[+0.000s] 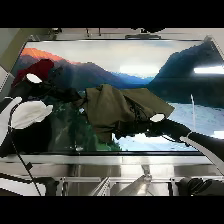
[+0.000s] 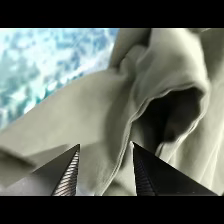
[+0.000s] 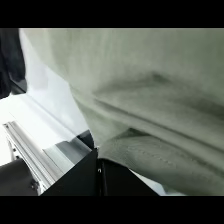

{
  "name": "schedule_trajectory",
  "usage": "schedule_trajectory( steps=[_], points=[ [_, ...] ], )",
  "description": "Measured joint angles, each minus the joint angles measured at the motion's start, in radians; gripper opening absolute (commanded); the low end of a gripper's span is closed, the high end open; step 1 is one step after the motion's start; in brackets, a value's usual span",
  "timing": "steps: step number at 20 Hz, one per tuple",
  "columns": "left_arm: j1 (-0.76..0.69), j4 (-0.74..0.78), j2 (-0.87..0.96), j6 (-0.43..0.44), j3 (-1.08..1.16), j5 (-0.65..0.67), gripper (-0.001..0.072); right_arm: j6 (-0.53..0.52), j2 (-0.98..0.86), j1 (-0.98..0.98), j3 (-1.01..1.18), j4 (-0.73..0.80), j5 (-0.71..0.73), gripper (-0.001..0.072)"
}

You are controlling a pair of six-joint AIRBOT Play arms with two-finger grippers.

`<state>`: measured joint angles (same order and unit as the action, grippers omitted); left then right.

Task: Fold the shirts.

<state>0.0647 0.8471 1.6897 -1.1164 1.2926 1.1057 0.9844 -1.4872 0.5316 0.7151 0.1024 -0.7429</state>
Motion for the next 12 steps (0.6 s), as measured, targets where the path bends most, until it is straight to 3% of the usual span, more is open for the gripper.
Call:
schedule_trajectory(
  steps=[1,6,12],
  points=[
    [0.017,0.0,0.0,0.0,0.002,0.022,0.072,-0.006,0.0,0.0,0.0,-0.003,0.001,0.0014],
    [0.095,0.001,0.001,-0.016,0.005,0.108,0.072,-0.017,0.0,0.0,0.0,-0.003,-0.005,0.0013],
    [0.087,-0.002,0.037,-0.027,0.005,0.087,0.072,-0.02,0.0,0.0,0.0,-0.002,-0.02,0.0014]
  ],
)
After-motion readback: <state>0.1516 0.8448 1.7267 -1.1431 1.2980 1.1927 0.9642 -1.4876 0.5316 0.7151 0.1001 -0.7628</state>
